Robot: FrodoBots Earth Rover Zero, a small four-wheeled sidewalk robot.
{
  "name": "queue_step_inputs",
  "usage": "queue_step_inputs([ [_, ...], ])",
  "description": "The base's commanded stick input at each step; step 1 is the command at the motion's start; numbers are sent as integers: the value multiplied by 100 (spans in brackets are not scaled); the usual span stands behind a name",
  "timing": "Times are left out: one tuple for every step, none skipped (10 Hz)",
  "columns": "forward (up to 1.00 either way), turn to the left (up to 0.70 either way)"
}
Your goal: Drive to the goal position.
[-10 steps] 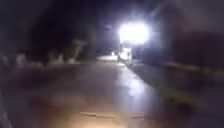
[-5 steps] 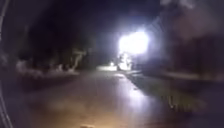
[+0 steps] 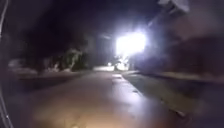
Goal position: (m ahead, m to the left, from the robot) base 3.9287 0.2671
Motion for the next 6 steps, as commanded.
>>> queue_step_inputs([
  [70, 0],
  [70, 0],
  [70, 0],
  [70, 0],
  [70, 0],
  [70, 0],
])
